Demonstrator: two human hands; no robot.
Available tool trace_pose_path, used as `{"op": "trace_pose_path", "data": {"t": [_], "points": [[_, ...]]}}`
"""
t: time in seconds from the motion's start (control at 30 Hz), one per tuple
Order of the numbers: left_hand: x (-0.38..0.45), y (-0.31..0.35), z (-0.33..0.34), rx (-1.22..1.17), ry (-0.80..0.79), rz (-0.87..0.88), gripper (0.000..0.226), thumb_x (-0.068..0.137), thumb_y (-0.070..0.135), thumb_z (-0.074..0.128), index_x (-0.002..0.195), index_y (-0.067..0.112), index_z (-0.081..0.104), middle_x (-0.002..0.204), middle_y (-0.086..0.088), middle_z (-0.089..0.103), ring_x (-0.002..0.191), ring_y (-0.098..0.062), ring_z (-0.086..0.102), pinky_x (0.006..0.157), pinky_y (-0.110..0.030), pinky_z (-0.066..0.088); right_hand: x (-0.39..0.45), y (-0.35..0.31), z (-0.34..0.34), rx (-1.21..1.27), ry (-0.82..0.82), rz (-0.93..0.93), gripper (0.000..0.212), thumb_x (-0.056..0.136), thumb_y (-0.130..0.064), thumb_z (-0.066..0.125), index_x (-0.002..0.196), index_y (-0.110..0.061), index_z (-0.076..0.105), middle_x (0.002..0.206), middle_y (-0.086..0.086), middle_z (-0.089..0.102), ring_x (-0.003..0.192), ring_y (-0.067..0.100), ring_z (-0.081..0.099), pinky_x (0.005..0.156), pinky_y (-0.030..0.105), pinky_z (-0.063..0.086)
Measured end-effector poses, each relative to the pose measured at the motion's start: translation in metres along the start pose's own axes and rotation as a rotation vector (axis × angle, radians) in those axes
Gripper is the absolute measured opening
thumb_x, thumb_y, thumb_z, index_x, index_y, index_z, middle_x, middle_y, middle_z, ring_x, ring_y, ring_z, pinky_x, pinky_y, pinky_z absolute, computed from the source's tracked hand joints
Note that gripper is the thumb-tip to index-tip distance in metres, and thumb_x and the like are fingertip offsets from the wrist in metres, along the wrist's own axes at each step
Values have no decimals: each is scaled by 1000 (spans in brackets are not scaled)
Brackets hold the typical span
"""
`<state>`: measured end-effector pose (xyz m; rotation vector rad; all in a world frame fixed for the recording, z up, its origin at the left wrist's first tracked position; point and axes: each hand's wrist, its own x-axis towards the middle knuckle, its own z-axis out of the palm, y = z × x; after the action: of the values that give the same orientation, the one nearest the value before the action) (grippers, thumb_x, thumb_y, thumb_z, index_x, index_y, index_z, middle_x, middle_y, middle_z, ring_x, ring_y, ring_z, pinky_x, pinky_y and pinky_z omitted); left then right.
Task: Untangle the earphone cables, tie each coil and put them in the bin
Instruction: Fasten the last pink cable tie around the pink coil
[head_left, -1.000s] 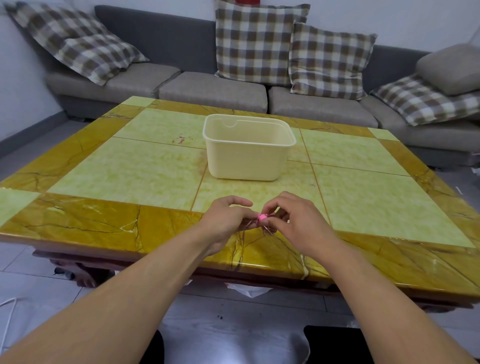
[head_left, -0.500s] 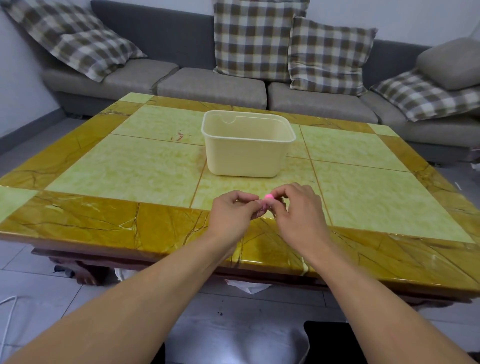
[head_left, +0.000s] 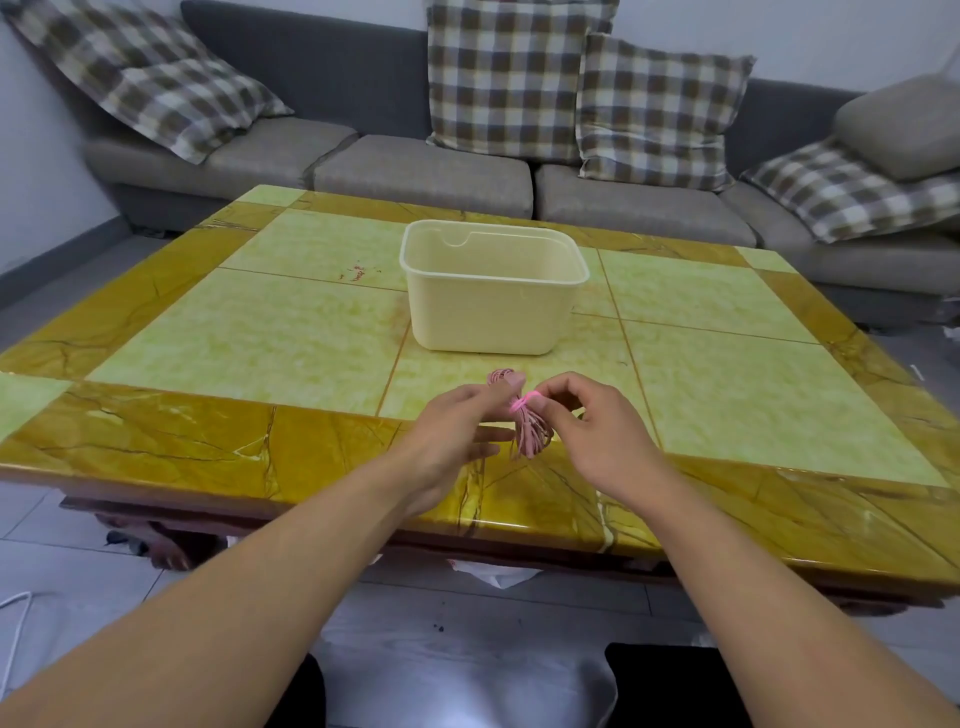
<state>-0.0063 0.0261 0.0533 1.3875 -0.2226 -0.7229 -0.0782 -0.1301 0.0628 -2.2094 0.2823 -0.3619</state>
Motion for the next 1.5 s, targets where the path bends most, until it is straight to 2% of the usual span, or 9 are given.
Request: {"op": "trace_pose_path", "data": {"t": [0.13,0.33,0.47,0.6,0.73,0.87,1.03,1.2,1.5], "points": [[-2,-4,4,-21,8,66,21,95,27,68,102,8,74,103,-16,77,89,-25,71,85,-34,51,2,-2,4,30,50,13,9,98,-33,65,92,-28,70,82,-14,70,75,-2,61,63,11,42],[0,-6,1,105,-16,135,23,97,27,65,108,10,76,101,-11,78,99,-33,72,92,-39,56,2,4,-10,37,-36,1,7,92,-34,73,91,-29,77,83,-13,75,81,6,68,77,26,52],[3,-10,1,190,-8,184,24,97,33,66,100,12,78,95,-13,78,93,-32,73,91,-44,58,0,6,-13,-63,-68,-58,7,96,-28,69,93,-26,75,85,-12,73,83,3,64,73,17,46],[0,-5,11,-22,-18,13,33,104,25,53,97,0,73,86,-15,75,76,-22,70,84,-40,56,-2,5,-11,-173,-77,-211,6,99,-21,64,96,-21,70,86,-10,66,83,6,58,69,13,38],[-1,3,8,-239,-88,-257,22,101,25,56,101,5,65,79,-11,65,66,-21,62,78,-38,57,-3,9,-5,-438,-23,-442,5,98,-16,63,101,-19,66,95,-8,61,88,14,51,76,32,44],[1,6,1,-279,-118,-282,27,96,31,64,93,5,68,78,-11,66,60,-16,61,72,-34,59,-3,1,-2,-655,87,-583,7,95,-18,66,102,-19,66,94,-4,63,85,21,54,73,36,46],[2,3,-2,-183,-100,-84,17,98,24,64,97,9,72,92,-8,71,85,-21,65,87,-41,60,-9,-2,-3,-309,75,-283,6,95,-30,66,94,-32,61,91,-21,56,90,-1,50,77,11,36],[1,2,0,-121,-59,-41,17,99,25,62,101,10,71,95,-10,70,89,-22,66,90,-42,58,-8,-7,-2,-229,45,-183,7,93,-32,67,91,-35,61,93,-18,63,91,2,56,70,12,36],[4,5,-5,-52,-103,-65,25,103,26,56,107,9,74,100,-5,74,85,-18,64,77,-31,53,2,-5,-9,96,-22,67,31,97,-52,58,123,-38,66,113,-19,64,100,-4,58,78,16,42]]}}
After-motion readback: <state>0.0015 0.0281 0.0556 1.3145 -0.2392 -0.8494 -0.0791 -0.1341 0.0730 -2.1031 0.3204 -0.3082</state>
